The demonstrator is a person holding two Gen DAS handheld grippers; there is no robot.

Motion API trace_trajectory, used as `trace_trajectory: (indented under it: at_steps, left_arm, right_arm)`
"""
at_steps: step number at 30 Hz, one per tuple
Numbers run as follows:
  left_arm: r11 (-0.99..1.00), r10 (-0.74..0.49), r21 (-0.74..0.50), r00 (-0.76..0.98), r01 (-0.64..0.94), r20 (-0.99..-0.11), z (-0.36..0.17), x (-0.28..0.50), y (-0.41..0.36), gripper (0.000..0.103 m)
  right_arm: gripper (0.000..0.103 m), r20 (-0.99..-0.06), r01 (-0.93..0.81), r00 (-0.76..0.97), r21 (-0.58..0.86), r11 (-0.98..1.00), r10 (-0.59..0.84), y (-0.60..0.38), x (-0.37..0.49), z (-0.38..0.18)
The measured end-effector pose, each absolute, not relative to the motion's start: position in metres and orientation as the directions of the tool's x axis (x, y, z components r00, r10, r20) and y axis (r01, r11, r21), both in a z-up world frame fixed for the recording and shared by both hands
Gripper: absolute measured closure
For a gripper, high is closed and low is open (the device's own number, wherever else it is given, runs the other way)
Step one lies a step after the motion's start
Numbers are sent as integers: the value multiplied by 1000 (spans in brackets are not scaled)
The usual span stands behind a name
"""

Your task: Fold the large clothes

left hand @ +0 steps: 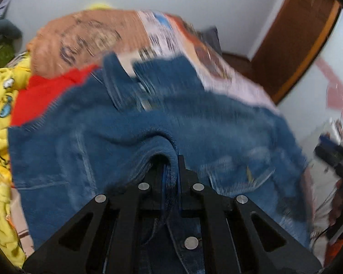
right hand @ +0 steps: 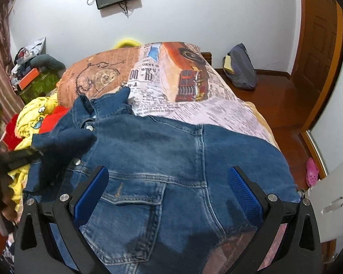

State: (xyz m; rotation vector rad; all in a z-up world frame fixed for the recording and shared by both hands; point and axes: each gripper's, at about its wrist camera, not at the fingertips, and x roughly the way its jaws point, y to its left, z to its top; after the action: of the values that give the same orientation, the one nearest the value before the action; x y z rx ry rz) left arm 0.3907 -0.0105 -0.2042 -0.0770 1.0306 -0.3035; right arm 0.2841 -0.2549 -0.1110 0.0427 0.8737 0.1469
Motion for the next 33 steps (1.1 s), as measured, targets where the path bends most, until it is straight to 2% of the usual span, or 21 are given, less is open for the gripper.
trace_trajectory:
  at_steps: [3,7,8,10,12,18,21,27,33]
  left_arm:
    - [947,-284,-185,416,262,-864,-223,381,-32,96]
    - [949,-228,-104,420,298,-878,-230,374,-44,92]
    - [947,-222,-93,416,308,-882,-230,372,-46,89]
    - [939,-233,-98,401,330,-886,-228,365,-48,72]
    - [933,-244,-101,400,347,-883,-223,355,-45,62]
    - [944,-202,-37,485,327,-851,-188,333,-9,52]
    - [959,-168,-10,537,284,-826,-169,324,22,43]
    - [985,-48,63,611,159,-790,-149,317,93,36]
    - [997,27,61,577,39,-817,-168,312,151,35]
  right_arm:
    - [0,-766,-123,628,74,990,135,-254,281,-114]
    - [0,-773,-156,621,41,987,130,-243,280,-115]
    - [0,-773,-165,620,33,986,130,-241,279,-115]
    - [0,-773,-184,621,15,983,128,-234,280,-113]
    - [0,-771,-205,625,-11,979,123,-225,280,-111]
    - [0,-760,-269,634,-49,962,139,-193,283,-104]
    - [0,-757,-309,633,-56,949,161,-173,286,-102]
    - [0,-775,-440,592,-80,894,222,-119,291,-105]
    - [0,-816,-578,517,-109,809,259,-55,298,-128]
